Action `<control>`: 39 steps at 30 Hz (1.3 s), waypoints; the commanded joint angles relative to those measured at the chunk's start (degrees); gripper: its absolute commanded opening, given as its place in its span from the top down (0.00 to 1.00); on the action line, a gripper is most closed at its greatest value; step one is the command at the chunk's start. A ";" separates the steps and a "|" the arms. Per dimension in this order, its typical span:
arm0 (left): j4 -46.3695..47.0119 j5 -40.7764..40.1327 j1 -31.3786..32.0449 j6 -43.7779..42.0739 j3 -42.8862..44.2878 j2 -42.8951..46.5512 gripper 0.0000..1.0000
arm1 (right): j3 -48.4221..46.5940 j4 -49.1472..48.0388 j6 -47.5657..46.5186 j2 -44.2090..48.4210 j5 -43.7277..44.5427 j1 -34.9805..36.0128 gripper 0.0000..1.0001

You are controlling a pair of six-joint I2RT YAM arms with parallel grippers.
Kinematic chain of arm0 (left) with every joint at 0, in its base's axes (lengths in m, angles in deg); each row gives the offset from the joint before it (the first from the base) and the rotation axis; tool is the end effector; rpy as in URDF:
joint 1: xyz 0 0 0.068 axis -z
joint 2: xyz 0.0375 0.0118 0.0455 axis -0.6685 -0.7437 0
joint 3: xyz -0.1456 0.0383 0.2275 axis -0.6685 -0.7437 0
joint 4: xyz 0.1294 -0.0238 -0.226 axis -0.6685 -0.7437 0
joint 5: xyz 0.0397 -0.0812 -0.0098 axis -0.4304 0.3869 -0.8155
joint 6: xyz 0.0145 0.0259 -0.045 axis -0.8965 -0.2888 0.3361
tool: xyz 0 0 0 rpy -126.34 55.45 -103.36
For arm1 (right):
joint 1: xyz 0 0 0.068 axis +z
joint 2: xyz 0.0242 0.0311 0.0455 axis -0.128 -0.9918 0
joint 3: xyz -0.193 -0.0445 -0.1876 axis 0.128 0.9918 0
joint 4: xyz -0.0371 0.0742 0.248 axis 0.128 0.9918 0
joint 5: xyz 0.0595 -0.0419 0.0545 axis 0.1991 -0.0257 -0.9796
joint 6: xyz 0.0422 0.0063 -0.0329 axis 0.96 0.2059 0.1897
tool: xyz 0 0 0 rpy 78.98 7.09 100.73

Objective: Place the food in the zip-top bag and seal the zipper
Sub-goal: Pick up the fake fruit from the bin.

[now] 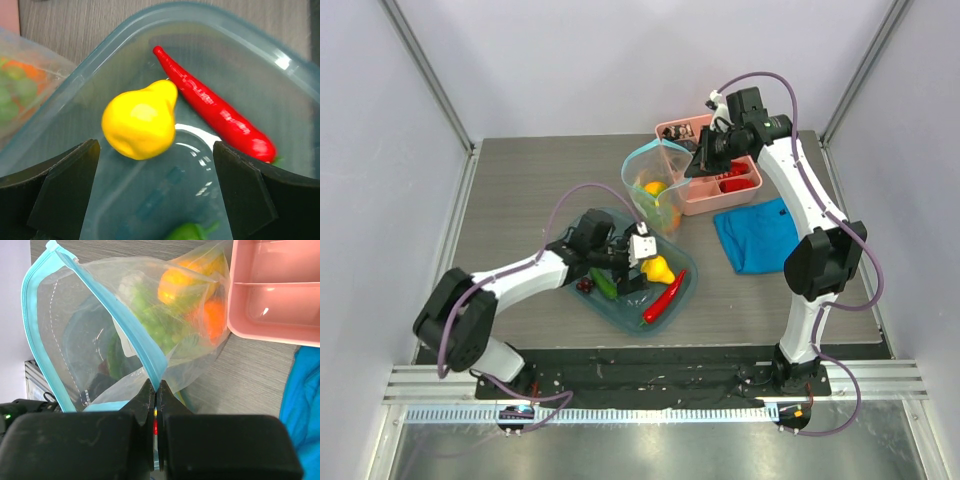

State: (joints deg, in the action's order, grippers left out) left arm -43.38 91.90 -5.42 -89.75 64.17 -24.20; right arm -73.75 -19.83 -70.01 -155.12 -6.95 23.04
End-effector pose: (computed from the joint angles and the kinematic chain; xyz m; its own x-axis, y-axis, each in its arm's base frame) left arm 0.2298 -0.1972 0.2107 0.0034 0.5025 -0.8646 0.9907 0.1159 0.0712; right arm 0.3963 0.1275 0.3637 -0.8535 0.0270 -0.5204 -0.2828 0.8149 0.5059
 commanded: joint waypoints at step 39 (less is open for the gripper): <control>-12.09 -11.12 -0.93 -2.61 39.79 -1.67 0.45 | 0.32 -1.78 -0.52 3.58 -1.29 0.14 0.99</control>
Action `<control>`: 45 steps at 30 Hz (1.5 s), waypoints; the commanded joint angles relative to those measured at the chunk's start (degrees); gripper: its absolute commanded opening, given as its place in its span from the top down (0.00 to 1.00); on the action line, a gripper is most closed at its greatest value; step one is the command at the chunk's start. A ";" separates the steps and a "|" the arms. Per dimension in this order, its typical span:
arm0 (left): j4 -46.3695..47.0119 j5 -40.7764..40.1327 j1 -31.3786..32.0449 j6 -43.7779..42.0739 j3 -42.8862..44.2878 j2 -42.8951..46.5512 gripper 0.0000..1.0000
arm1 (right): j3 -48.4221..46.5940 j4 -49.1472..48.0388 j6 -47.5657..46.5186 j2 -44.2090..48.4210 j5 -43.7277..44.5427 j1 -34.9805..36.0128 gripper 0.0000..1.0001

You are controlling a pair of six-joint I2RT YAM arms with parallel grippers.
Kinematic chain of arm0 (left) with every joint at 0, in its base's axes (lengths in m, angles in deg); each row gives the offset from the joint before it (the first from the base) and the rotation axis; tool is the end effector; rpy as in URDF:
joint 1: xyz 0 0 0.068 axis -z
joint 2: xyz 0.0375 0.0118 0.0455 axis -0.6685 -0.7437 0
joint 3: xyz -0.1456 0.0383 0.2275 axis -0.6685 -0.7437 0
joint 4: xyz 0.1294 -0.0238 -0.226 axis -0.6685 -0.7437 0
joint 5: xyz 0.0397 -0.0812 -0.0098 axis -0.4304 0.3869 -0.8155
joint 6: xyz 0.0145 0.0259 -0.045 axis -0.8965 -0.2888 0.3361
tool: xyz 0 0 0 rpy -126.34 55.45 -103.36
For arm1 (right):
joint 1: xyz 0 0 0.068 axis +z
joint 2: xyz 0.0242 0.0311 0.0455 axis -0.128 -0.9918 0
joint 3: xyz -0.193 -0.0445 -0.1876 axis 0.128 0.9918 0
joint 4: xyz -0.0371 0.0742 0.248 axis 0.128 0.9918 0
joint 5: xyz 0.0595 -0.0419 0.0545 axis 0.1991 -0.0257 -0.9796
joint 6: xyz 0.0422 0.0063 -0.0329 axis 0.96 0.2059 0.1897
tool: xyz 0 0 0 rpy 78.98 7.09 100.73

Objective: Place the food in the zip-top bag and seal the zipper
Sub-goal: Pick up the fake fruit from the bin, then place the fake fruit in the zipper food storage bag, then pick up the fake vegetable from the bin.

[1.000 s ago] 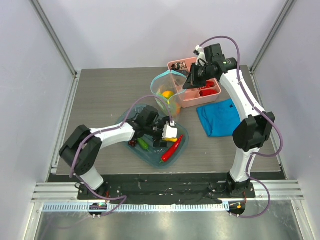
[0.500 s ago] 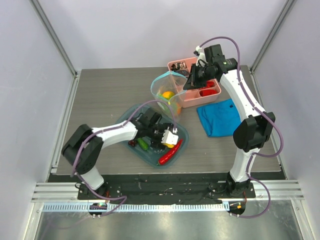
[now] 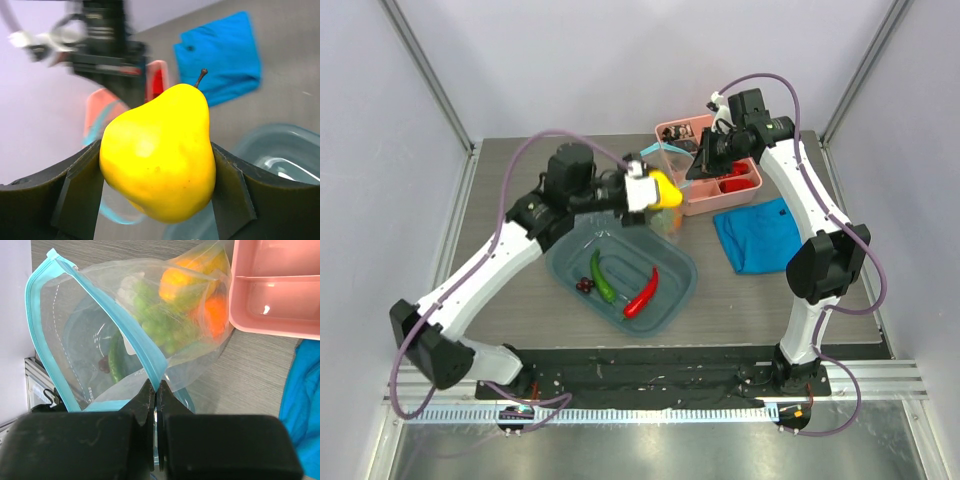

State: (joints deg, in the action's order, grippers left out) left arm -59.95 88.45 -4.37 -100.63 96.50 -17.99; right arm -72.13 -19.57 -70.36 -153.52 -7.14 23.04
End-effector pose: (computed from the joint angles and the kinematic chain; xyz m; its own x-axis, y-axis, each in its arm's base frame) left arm 0.2302 -0.2024 0.4062 0.4459 0.3518 -0.8231 0.8473 0.1306 0.5148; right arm 0.3891 0.1256 0.3657 -0.8546 0.0208 -0.5189 -0.2870 0.8139 0.5052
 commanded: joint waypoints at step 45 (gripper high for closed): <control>3.16 -29.20 19.37 31.15 -25.74 -9.39 0.10 | 0.29 -1.96 -0.34 2.69 0.93 0.22 0.99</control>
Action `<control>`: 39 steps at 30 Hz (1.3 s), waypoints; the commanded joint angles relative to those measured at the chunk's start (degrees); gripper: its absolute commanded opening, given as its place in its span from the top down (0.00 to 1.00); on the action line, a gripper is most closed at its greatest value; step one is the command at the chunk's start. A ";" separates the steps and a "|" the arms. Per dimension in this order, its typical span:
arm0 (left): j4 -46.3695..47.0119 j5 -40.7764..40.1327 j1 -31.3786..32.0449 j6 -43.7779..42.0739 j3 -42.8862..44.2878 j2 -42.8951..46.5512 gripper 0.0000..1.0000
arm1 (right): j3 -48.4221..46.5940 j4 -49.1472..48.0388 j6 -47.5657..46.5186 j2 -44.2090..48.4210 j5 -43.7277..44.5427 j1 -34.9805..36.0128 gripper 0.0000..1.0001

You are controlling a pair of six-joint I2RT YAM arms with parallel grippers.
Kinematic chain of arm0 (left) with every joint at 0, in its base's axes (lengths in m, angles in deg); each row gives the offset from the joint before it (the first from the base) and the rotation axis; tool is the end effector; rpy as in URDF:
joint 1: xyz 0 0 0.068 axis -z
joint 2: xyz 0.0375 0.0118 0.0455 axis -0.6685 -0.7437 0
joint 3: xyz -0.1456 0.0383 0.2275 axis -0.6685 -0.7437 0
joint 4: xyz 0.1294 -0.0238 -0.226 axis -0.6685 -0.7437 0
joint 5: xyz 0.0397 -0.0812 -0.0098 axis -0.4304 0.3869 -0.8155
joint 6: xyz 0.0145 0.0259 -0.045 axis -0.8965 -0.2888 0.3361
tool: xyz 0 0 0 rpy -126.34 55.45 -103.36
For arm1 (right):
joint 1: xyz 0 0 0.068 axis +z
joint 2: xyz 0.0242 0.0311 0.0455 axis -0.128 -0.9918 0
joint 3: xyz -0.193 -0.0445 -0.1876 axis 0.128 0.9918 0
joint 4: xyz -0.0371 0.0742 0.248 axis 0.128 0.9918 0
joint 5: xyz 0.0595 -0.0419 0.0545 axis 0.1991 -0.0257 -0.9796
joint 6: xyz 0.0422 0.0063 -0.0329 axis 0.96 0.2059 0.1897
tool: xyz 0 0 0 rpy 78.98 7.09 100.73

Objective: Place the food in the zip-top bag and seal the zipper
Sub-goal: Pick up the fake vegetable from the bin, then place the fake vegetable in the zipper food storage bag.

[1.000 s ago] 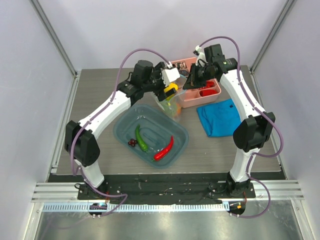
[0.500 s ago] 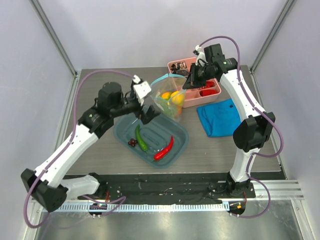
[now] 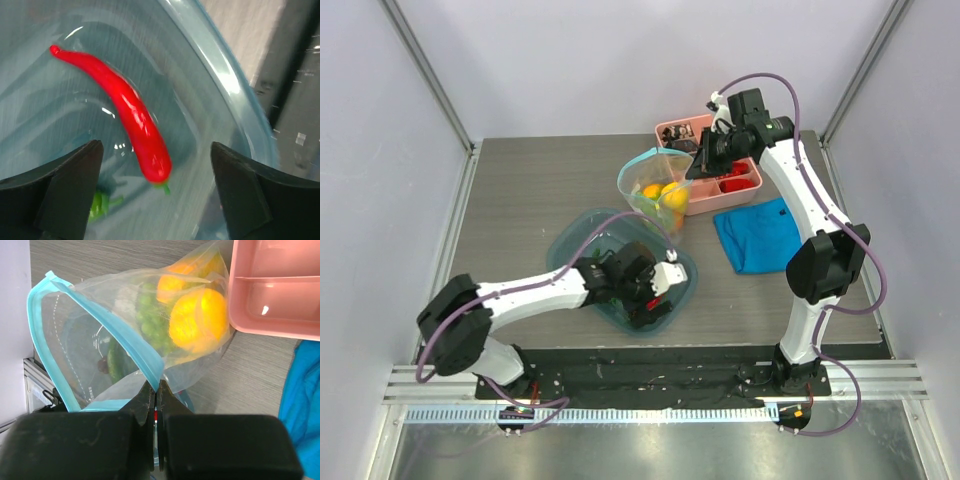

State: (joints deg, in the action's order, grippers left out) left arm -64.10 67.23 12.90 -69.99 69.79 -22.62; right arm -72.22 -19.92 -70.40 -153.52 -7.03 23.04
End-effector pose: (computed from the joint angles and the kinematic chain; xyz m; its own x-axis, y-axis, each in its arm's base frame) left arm 0.1619 -0.2437 0.2176 -0.2807 0.7209 -0.6336 0.9458 0.3200 -0.0550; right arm 0.3896 0.1257 0.3666 -0.8503 0.0216 -0.5259 -0.2905 0.8139 0.5031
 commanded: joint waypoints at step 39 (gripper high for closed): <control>28.76 -18.88 -12.48 11.40 35.71 -13.03 1.00 | -0.33 -2.66 0.76 1.64 0.55 0.14 0.99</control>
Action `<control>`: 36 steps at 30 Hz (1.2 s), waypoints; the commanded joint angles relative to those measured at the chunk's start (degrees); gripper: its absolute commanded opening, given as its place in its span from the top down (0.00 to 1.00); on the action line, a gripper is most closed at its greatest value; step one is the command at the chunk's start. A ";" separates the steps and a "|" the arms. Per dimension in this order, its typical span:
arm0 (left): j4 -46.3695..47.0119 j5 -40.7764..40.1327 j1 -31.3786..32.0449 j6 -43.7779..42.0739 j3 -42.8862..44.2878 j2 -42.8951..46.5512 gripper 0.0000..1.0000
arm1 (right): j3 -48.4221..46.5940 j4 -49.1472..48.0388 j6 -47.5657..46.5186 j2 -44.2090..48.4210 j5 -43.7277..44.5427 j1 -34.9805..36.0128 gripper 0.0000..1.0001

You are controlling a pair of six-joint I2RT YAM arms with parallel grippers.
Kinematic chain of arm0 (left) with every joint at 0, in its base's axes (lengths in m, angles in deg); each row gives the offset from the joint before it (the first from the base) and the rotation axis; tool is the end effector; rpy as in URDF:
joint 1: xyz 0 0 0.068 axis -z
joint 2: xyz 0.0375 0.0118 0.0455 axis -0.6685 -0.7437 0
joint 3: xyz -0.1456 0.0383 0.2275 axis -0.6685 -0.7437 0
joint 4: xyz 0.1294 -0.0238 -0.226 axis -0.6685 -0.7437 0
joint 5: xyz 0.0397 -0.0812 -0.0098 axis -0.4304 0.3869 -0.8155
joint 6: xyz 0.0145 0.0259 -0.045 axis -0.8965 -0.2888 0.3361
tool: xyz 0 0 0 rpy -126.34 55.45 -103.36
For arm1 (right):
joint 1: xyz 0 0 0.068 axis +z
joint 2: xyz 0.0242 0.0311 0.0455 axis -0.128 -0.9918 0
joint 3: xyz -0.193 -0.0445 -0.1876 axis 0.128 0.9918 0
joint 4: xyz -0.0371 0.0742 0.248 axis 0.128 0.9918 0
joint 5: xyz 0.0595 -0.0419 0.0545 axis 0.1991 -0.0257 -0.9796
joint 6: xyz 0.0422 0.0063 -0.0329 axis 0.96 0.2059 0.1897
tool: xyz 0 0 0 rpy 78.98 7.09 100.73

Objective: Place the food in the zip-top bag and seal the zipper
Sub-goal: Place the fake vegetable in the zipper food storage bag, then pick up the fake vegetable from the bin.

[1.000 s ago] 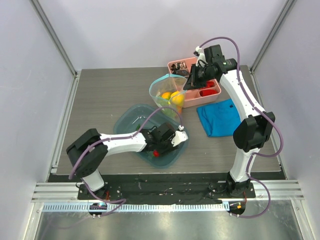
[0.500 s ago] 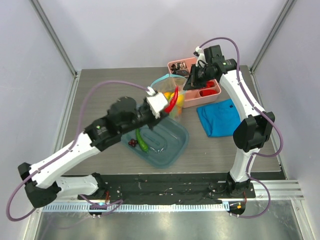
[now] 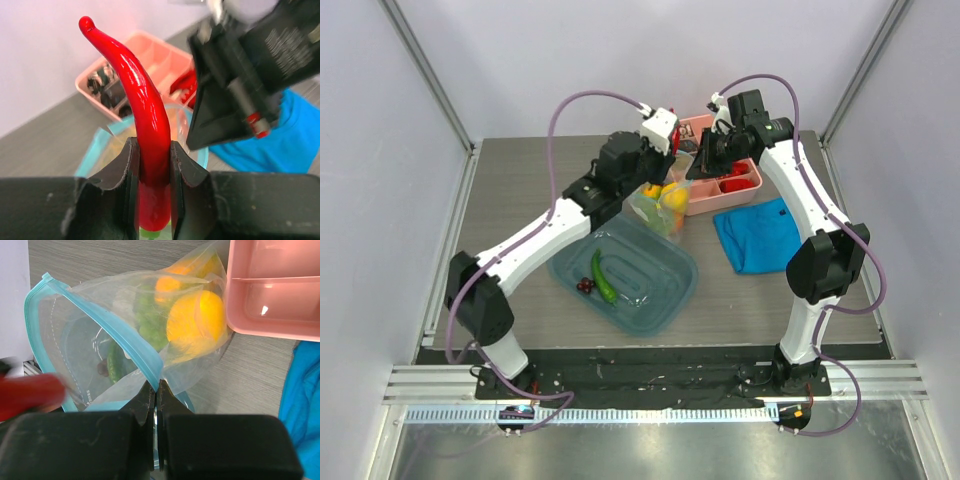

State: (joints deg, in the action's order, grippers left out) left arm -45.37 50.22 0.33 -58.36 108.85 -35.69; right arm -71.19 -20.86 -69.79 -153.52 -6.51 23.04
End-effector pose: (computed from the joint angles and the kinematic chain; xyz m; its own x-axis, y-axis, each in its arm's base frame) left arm 0.2987 -0.2681 0.4038 -0.1047 0.0795 -0.9913 0.6151 0.7884 -0.0018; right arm 0.3911 0.1258 0.3621 -0.8530 0.0315 -0.5210 -0.2768 0.8189 0.5028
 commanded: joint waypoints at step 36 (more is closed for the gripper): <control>-32.76 12.45 -15.39 -6.47 -33.26 24.13 0.12 | -9.79 -0.94 -1.08 -0.30 -4.80 1.98 0.99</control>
State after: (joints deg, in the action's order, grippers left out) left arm -75.88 64.98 -14.77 -66.91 74.14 -7.22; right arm -76.77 -20.51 -69.85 -155.27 -8.83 23.63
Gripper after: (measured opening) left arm 0.892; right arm 0.026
